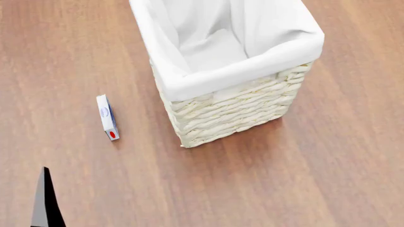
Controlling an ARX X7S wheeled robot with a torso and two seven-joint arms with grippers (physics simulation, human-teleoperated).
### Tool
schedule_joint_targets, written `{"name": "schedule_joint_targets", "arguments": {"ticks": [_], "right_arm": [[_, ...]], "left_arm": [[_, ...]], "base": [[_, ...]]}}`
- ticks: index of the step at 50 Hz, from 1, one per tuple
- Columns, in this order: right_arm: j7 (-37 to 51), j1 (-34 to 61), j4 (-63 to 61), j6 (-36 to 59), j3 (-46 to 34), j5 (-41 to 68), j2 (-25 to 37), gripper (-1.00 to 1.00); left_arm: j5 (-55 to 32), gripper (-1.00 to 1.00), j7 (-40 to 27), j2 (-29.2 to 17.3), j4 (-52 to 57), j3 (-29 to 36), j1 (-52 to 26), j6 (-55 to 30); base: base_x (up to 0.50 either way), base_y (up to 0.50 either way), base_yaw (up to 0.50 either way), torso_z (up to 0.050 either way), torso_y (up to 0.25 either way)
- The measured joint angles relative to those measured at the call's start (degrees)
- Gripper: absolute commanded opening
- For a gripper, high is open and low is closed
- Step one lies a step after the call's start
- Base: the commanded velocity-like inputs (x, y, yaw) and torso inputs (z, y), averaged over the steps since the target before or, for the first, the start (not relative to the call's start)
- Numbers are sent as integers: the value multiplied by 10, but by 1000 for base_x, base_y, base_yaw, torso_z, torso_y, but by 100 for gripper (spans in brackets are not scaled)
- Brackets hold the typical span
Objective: Pick up the alphabet soup and the cream cheese box, and put them in the basket.
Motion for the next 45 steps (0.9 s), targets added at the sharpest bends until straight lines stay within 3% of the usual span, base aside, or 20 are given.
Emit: {"name": "schedule_joint_targets", "arguments": {"ticks": [45], "right_arm": [[-55,12,71,5,11,33,-33,100]], "left_arm": [[7,100,-14,-5,0,1,-4,-9]], "base": [[0,0,0,0,0]]}}
